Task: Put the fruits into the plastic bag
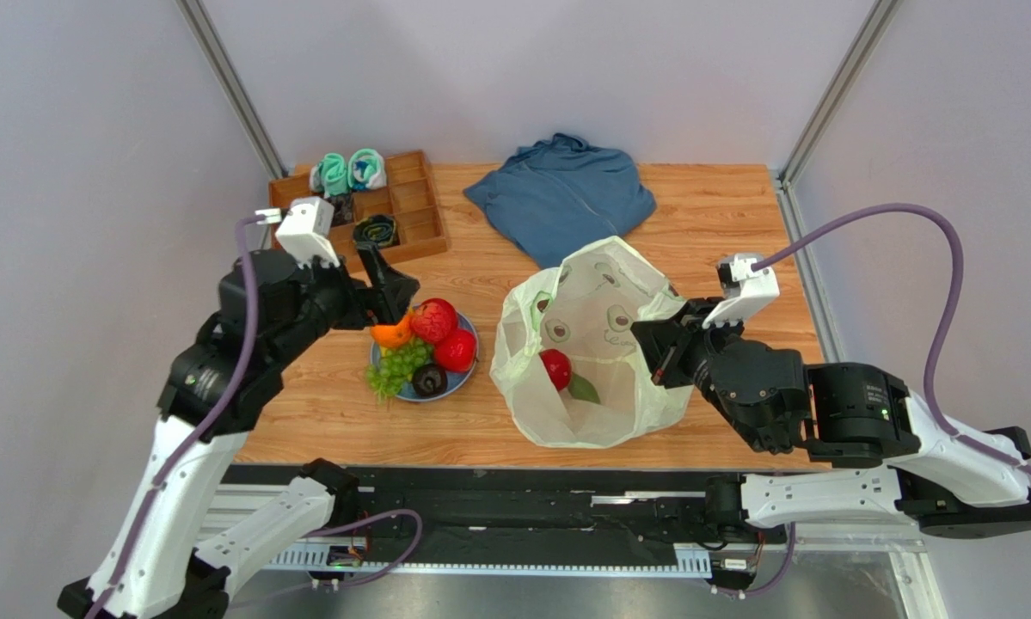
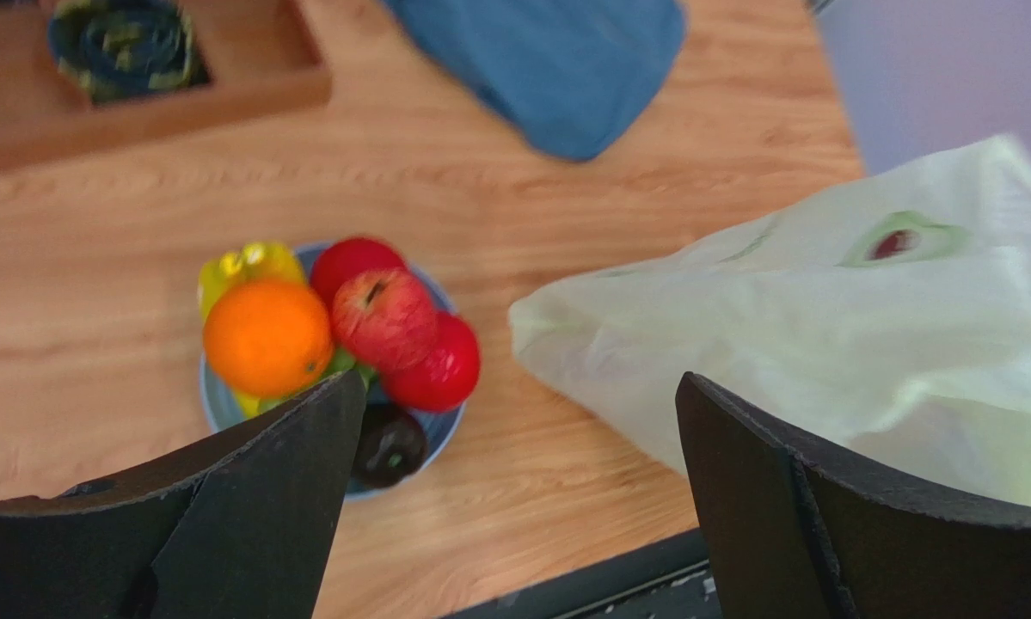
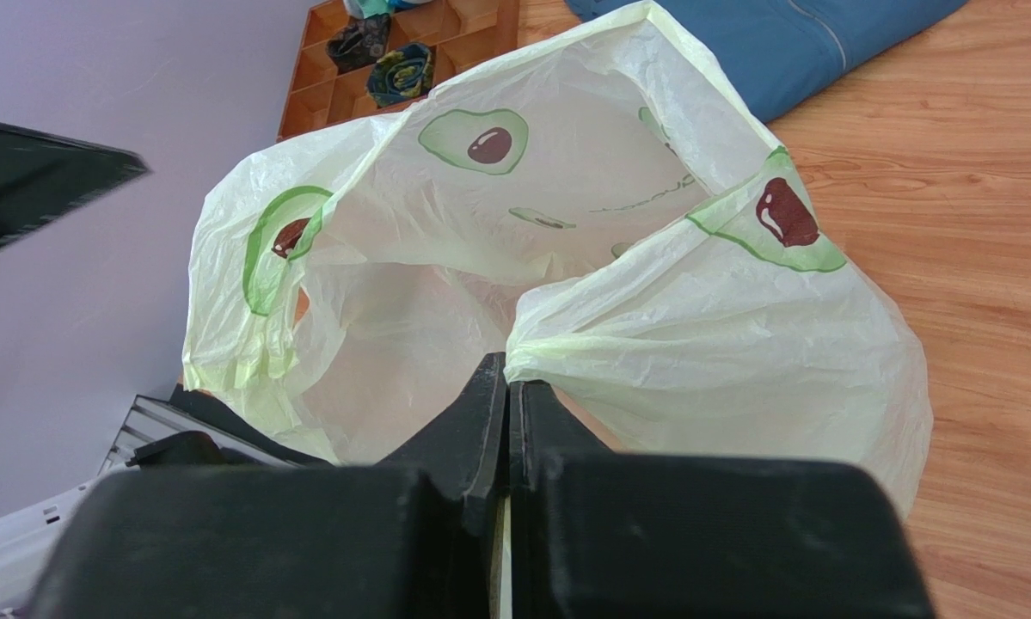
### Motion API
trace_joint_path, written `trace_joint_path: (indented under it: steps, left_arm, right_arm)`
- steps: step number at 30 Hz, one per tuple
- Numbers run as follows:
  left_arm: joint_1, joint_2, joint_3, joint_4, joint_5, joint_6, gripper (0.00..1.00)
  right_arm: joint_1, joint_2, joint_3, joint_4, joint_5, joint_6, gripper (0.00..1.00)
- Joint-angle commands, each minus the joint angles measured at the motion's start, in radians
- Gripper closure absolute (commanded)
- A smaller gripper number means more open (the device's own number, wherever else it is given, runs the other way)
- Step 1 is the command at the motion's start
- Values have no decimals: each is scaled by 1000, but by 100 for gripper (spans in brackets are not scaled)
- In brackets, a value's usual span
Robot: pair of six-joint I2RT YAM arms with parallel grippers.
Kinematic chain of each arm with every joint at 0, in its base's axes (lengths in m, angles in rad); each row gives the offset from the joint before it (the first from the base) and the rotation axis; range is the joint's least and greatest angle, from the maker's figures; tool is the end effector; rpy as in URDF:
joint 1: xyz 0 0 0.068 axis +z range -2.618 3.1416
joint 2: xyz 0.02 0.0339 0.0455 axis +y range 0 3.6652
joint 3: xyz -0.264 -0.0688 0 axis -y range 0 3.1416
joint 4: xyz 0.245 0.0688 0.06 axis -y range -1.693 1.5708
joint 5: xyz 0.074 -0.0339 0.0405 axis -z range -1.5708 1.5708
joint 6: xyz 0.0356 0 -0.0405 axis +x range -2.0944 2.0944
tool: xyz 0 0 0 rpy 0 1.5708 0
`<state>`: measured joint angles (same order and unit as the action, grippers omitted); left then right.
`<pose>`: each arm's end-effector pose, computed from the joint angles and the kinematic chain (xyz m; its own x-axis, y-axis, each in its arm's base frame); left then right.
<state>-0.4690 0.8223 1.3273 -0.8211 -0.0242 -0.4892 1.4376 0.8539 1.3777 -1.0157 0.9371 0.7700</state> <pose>0.1163 -0.0579 0.4439 -0.4475 -0.2999 -0.8425 0.2504 0.8624 -0.4400 0.0434 0.1077 0.4421 -0.3879 0.2088 -0.8977 -0.3099 0.8877 0.3404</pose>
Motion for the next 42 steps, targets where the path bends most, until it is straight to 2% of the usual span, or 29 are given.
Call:
trace_joint_path:
  steps: [1, 6, 9, 15, 28, 42]
  left_arm:
    - [55, 64, -118, -61, -9, -58, 2]
    - [55, 141, -148, -64, -52, -28, 7]
    - [55, 193, -140, -46, -42, 30, 16]
    - [49, 320, -97, -44, -56, 155, 20]
    - [-20, 574, -17, -33, -186, 297, 16]
    - [-26, 669, -7, 17, -109, 337, 10]
  right_arm:
    - [3, -6, 29, -3, 14, 26, 100]
    - [4, -19, 21, -15, 12, 48, 100]
    - [3, -21, 17, -15, 12, 55, 100]
    - [3, -10, 20, -15, 14, 61, 100]
    - [3, -1, 20, -17, 12, 81, 100]
    - [1, 0, 17, -18, 6, 101, 100]
